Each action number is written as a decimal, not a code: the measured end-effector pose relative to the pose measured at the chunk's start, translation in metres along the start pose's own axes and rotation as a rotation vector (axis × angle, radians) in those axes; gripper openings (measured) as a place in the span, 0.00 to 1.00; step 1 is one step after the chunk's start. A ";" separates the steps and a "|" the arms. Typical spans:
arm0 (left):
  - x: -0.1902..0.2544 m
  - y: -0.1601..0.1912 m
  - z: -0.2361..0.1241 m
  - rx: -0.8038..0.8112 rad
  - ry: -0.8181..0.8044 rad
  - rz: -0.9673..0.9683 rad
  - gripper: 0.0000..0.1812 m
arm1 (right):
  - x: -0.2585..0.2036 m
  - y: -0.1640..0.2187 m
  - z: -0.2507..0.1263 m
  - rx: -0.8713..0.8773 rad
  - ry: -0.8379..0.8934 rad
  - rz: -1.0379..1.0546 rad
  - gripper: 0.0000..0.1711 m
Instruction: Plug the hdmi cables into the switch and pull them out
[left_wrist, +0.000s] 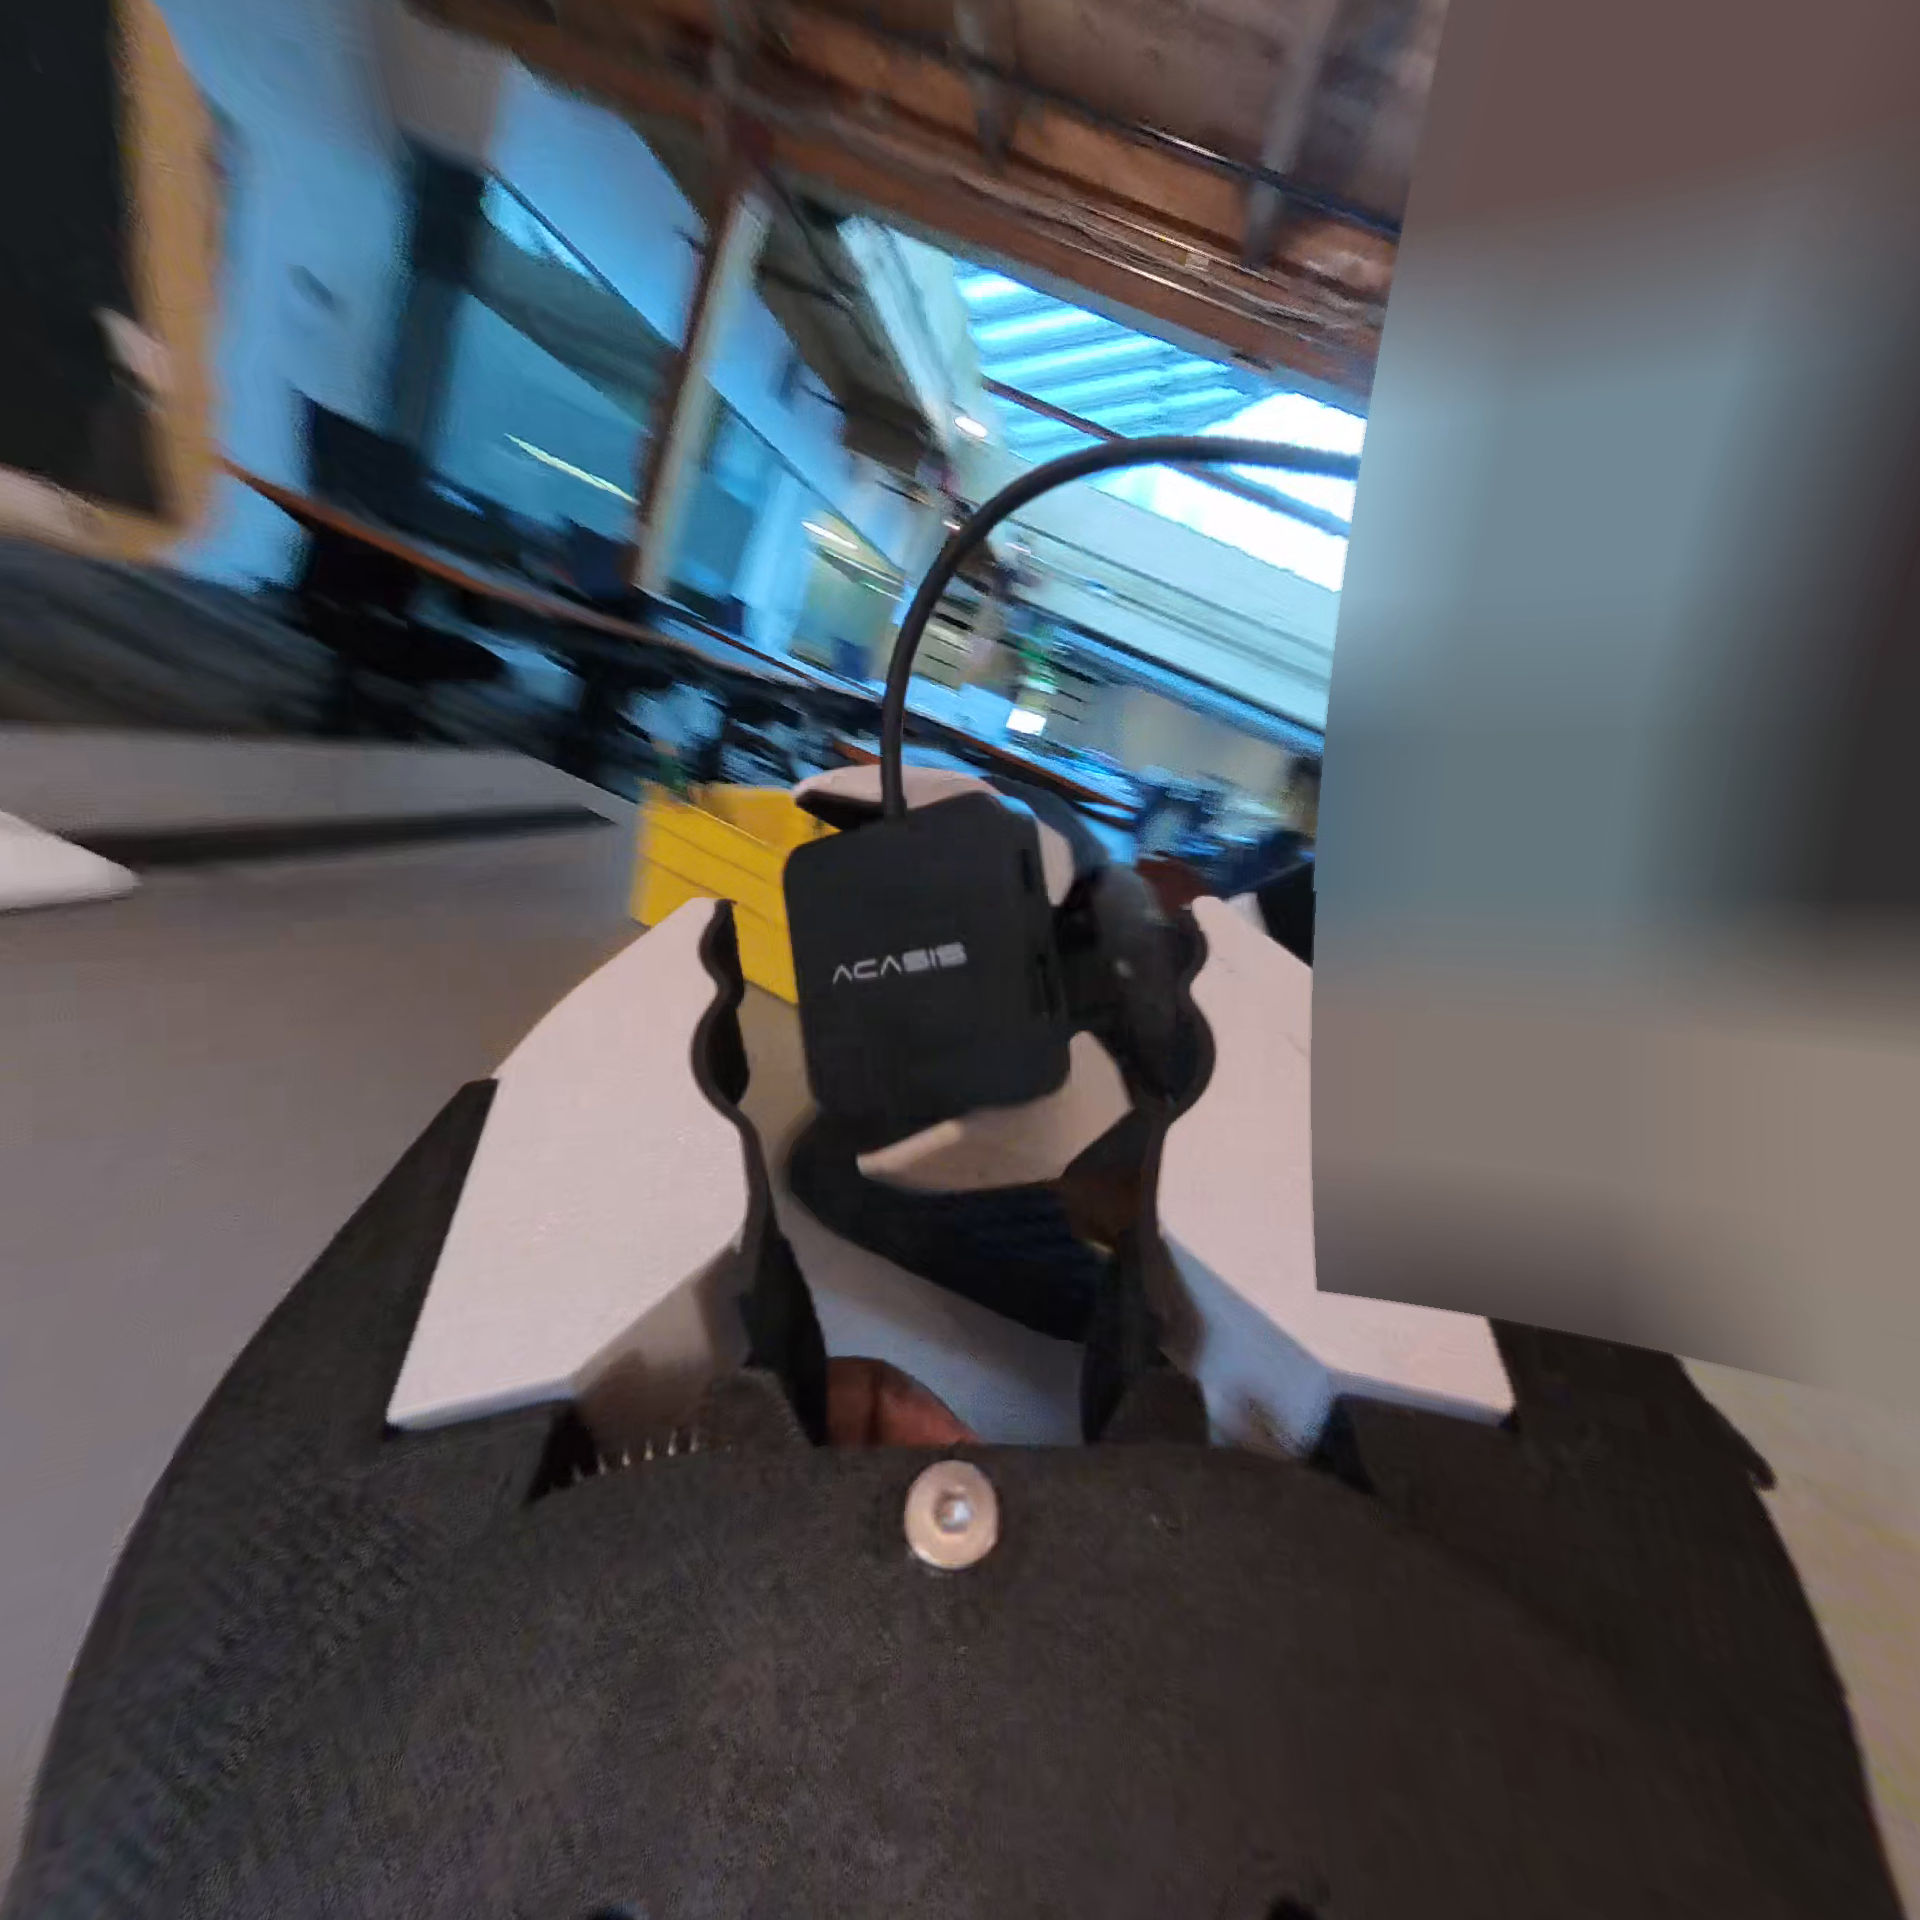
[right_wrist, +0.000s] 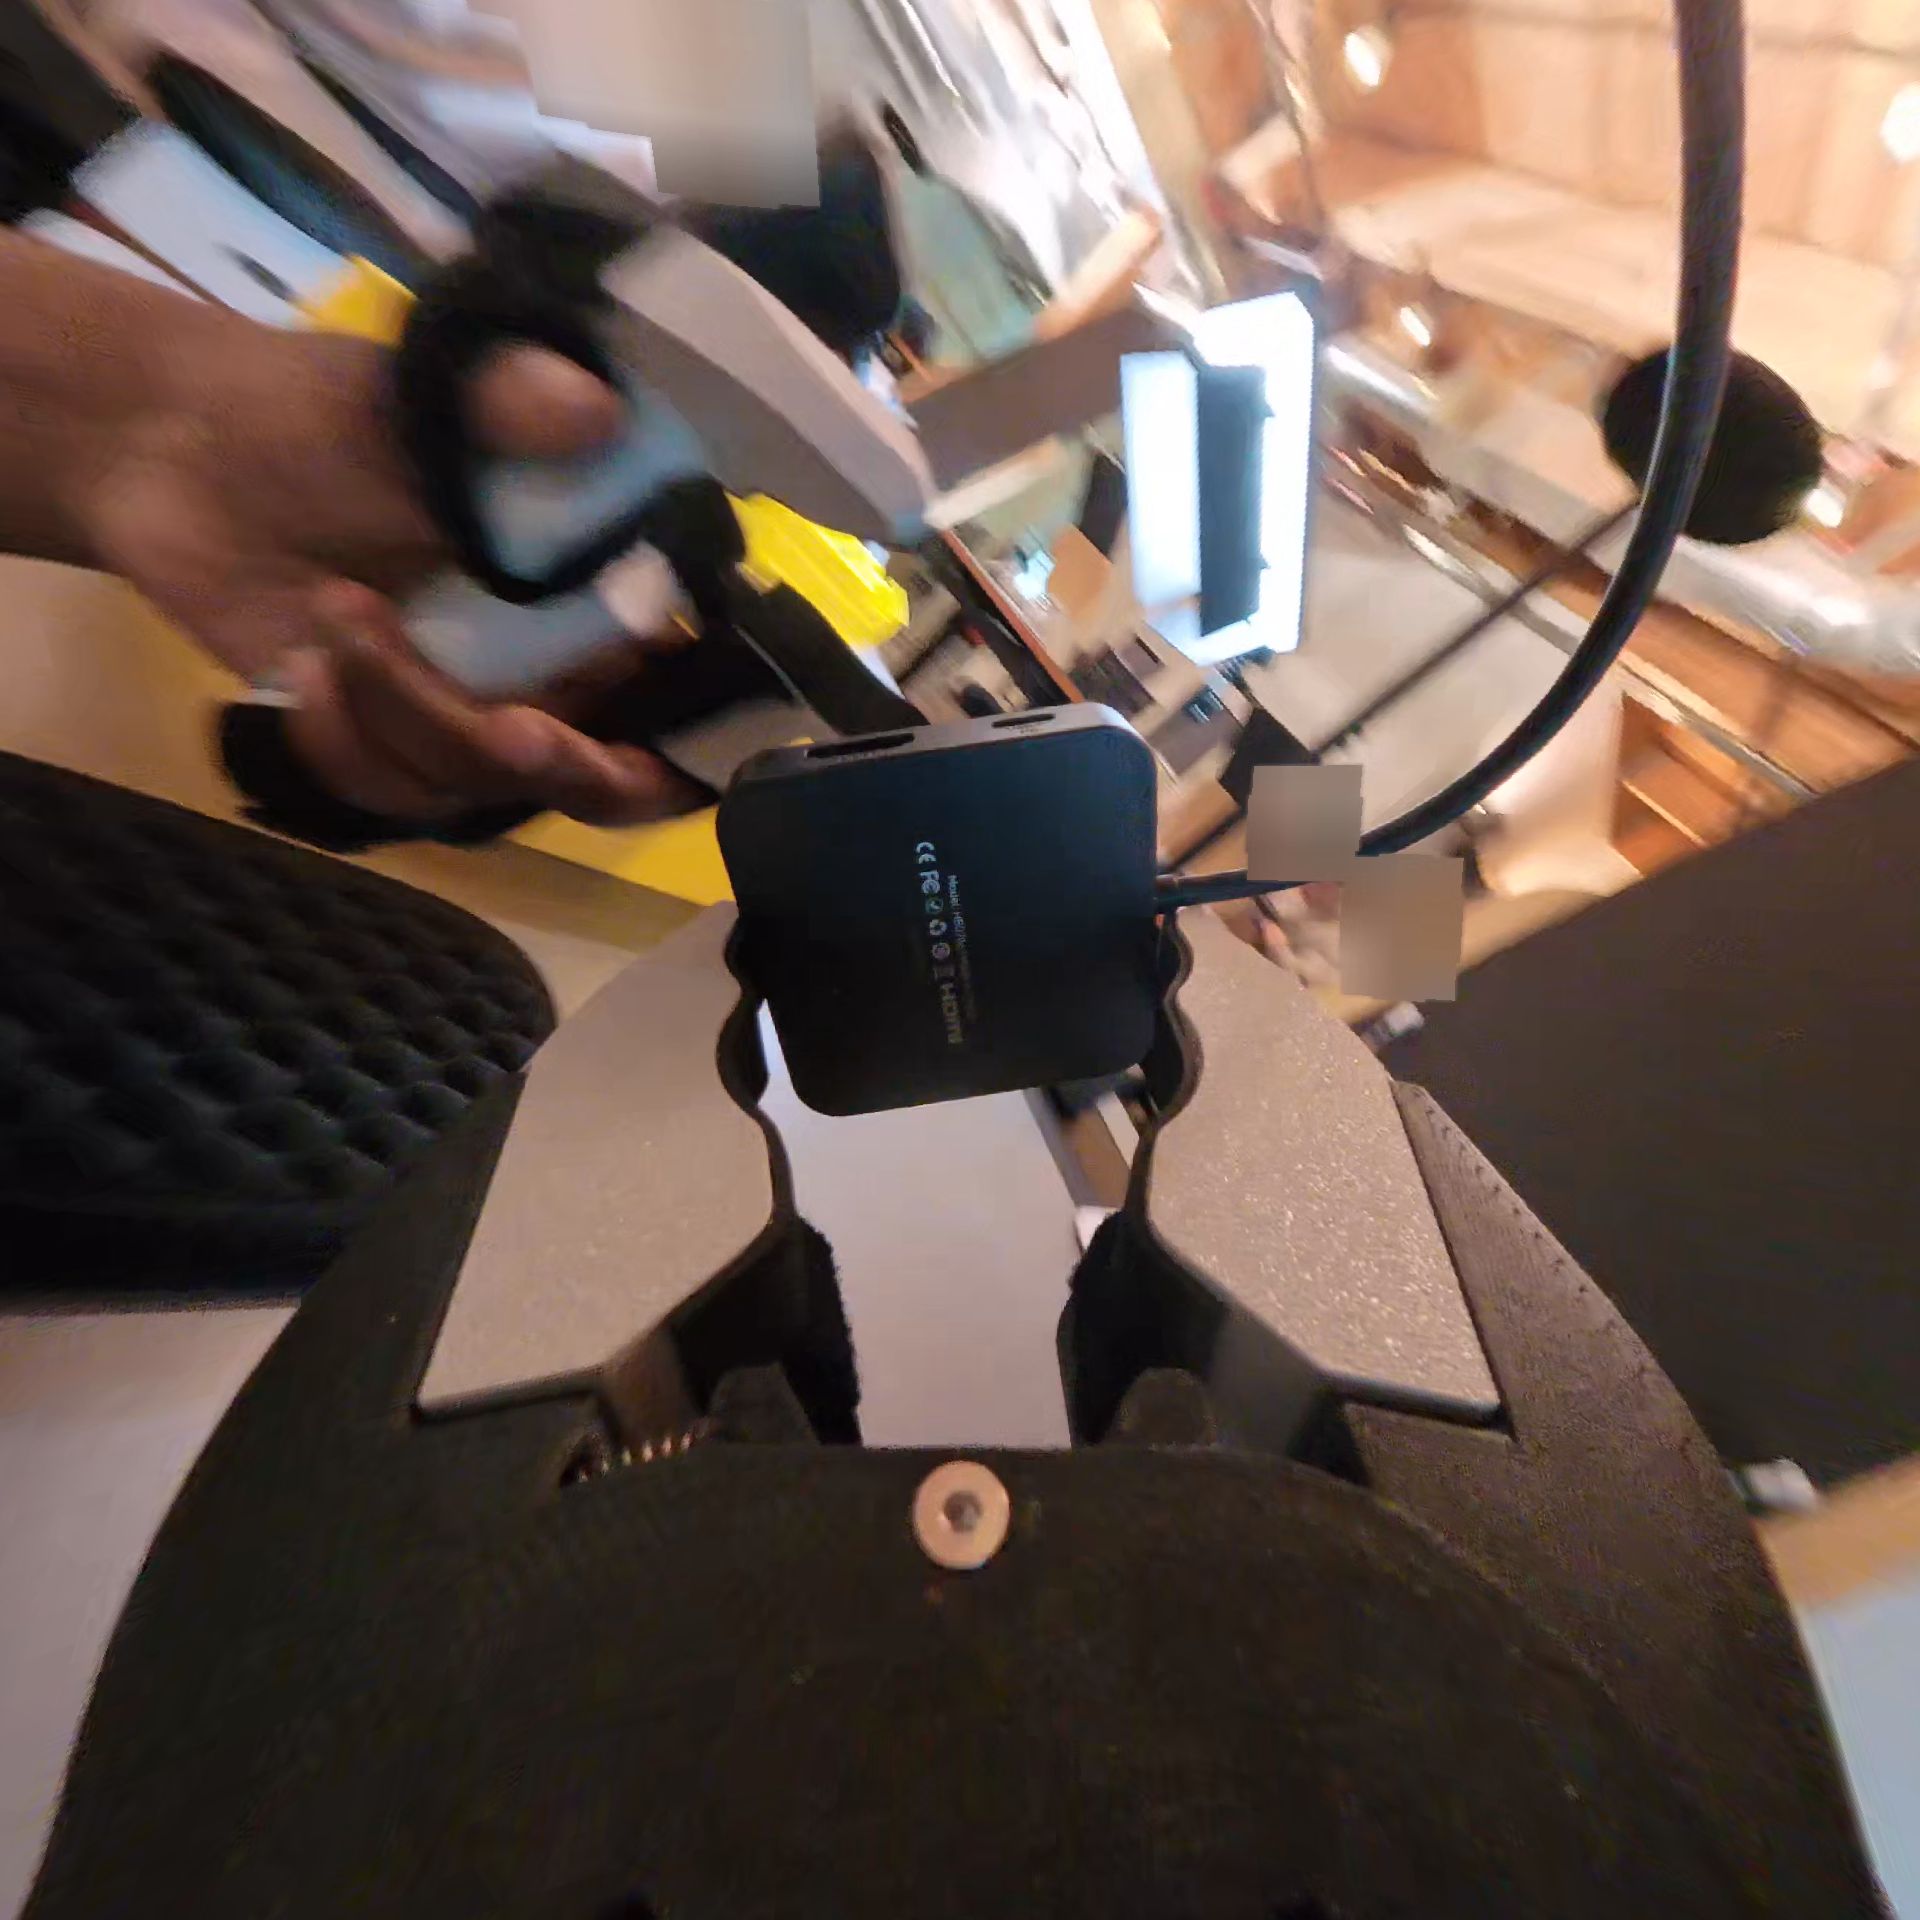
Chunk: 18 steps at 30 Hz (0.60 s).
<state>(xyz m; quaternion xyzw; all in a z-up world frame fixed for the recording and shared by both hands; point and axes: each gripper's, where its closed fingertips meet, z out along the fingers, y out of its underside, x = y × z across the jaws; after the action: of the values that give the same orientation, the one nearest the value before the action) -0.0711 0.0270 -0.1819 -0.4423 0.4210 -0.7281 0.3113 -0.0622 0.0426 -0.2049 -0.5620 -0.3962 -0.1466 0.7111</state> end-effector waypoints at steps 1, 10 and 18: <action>-0.004 -0.002 -0.003 0.030 -0.081 0.097 0.44 | 0.007 0.008 0.000 -0.044 0.048 0.011 0.43; -0.017 0.008 0.010 0.124 -0.512 0.485 0.25 | 0.018 0.024 0.004 -0.089 0.177 0.245 0.43; -0.018 0.024 0.010 -0.004 -0.428 0.555 0.08 | 0.004 0.023 -0.009 -0.087 0.069 0.101 0.39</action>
<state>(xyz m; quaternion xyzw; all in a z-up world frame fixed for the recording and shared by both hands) -0.0522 0.0280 -0.2075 -0.4544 0.4519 -0.5056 0.5777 -0.0407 0.0433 -0.2181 -0.6061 -0.3362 -0.1469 0.7057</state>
